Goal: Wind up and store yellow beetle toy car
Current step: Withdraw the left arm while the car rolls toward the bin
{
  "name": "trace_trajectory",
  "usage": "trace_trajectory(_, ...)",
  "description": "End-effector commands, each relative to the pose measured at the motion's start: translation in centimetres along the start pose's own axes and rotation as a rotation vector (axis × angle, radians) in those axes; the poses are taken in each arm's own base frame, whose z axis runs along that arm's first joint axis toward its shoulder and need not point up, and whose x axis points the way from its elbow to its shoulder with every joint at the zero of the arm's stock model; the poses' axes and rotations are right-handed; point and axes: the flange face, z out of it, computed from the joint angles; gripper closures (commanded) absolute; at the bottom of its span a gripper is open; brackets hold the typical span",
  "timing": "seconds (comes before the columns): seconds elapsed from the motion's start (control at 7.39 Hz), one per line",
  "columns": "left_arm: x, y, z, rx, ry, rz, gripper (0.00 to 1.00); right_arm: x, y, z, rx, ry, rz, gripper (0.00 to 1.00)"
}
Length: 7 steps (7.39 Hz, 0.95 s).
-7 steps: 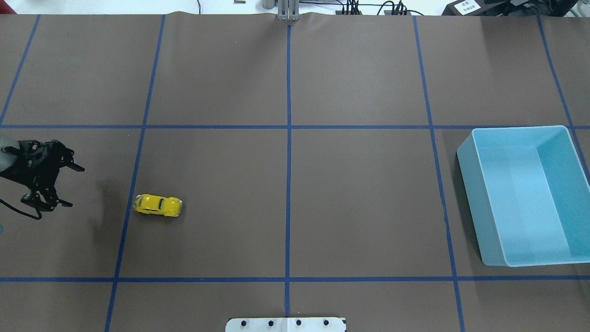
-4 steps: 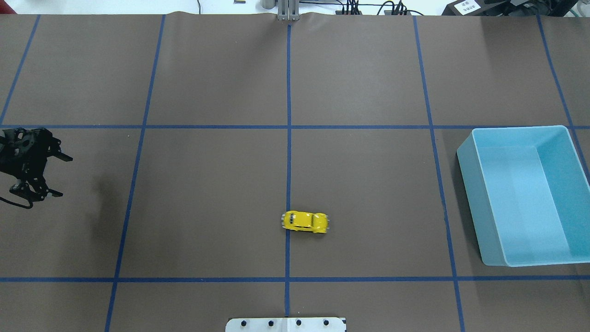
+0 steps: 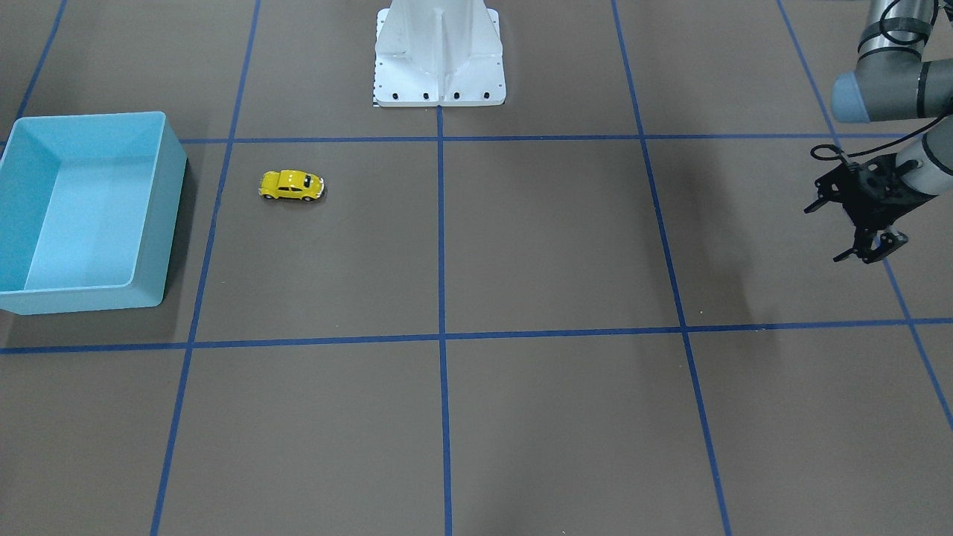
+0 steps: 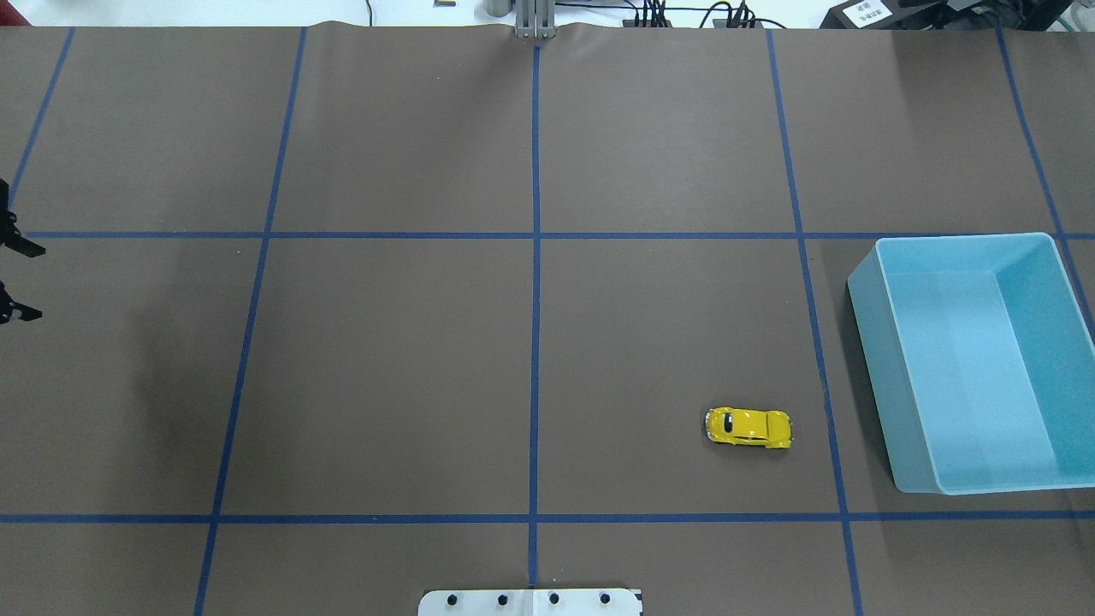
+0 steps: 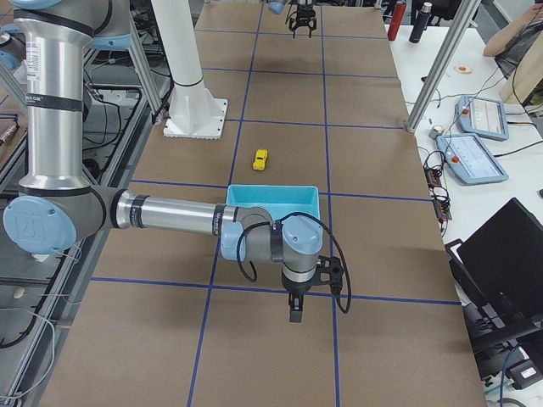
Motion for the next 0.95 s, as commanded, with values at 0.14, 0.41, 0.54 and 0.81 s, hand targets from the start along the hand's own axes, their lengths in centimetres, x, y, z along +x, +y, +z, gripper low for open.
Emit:
trace_trajectory(0.14, -3.3, 6.9, -5.5, -0.063, -0.037, -0.35, 0.0, -0.1, -0.1, -0.1, 0.002, 0.0, -0.003, 0.01)
trace_trajectory(0.41, -4.0, 10.5, -8.0, -0.072, -0.061, -0.831, 0.0, 0.2, 0.0, 0.4, -0.008, 0.002, 0.007, 0.01)
trace_trajectory(0.54, -4.3, 11.8, -9.1, -0.077, -0.078, -1.006, 0.0, -1.0, -0.5, -1.1, 0.022, -0.015, -0.014, 0.01)
trace_trajectory(0.81, -4.5, 13.9, -10.9, -0.056, -0.108, -1.112, 0.0, -6.8, -1.0, -6.7, 0.124, -0.033, -0.124, 0.01)
